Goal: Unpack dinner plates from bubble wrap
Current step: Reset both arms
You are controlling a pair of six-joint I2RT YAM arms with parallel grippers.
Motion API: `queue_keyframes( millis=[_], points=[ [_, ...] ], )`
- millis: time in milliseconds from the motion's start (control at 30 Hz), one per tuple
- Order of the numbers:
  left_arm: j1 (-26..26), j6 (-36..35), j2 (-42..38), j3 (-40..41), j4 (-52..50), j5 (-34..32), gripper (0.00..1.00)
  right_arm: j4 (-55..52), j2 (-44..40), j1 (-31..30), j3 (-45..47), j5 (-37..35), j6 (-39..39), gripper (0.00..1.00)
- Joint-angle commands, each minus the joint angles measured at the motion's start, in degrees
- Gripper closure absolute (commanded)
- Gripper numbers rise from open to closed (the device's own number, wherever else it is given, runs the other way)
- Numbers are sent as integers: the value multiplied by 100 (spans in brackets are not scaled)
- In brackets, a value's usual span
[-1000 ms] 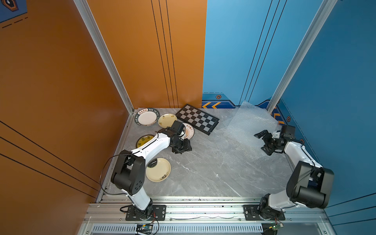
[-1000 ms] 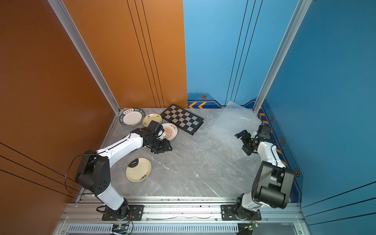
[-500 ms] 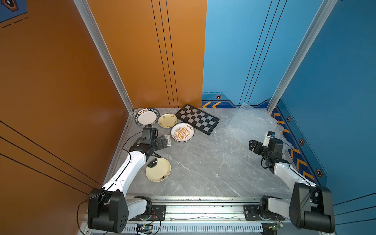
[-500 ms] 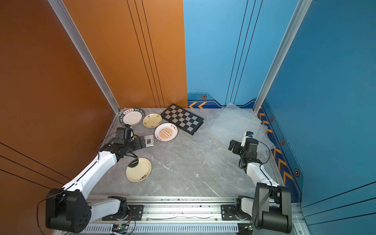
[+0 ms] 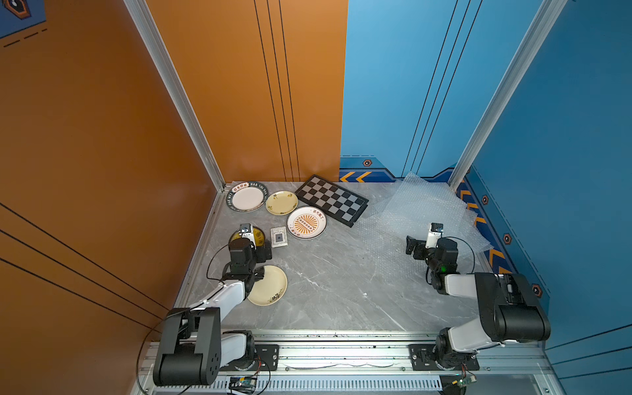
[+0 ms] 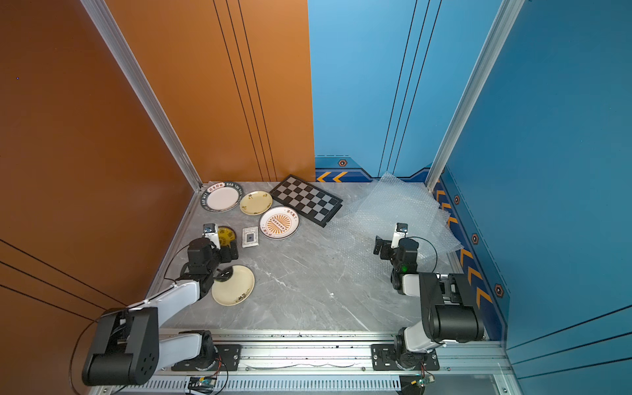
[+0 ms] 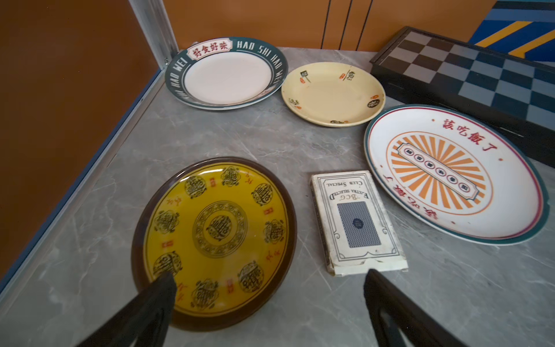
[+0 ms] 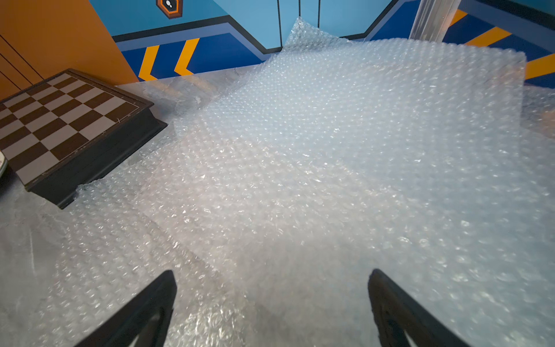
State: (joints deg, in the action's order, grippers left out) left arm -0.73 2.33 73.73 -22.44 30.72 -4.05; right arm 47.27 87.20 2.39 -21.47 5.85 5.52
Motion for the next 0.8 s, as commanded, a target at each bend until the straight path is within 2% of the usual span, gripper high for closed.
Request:
queue_keyframes(
  millis=[0,200,233,267,300,367,500,700,767],
  points=[
    [13,-280,360,112,1225,486,2,757,178,-107,114,-195,-211,0],
    [-80,-161,1727,557,3434,508,2,506,128,-180,24,-424,-239,0],
    [-121,-119,1695,413,3067,506,2,541,139,-191,38,-463,-234,0],
    [-146,-65,1488,110,2113,376,2,505,131,-196,30,-483,-244,0],
    [-54,-123,1438,31,1916,189,2,503,131,-204,29,-505,-250,0],
    [148,-245,1581,72,2209,-184,2,469,131,-221,13,-619,-228,0],
    [155,-241,1560,64,2167,-203,2,406,122,-307,-14,-999,-214,0],
    [174,-249,1564,64,2168,-235,2,592,122,-502,85,-1952,-127,0],
    [192,-267,1557,64,2167,-262,2,637,117,-510,106,-1995,-108,0]
  ],
)
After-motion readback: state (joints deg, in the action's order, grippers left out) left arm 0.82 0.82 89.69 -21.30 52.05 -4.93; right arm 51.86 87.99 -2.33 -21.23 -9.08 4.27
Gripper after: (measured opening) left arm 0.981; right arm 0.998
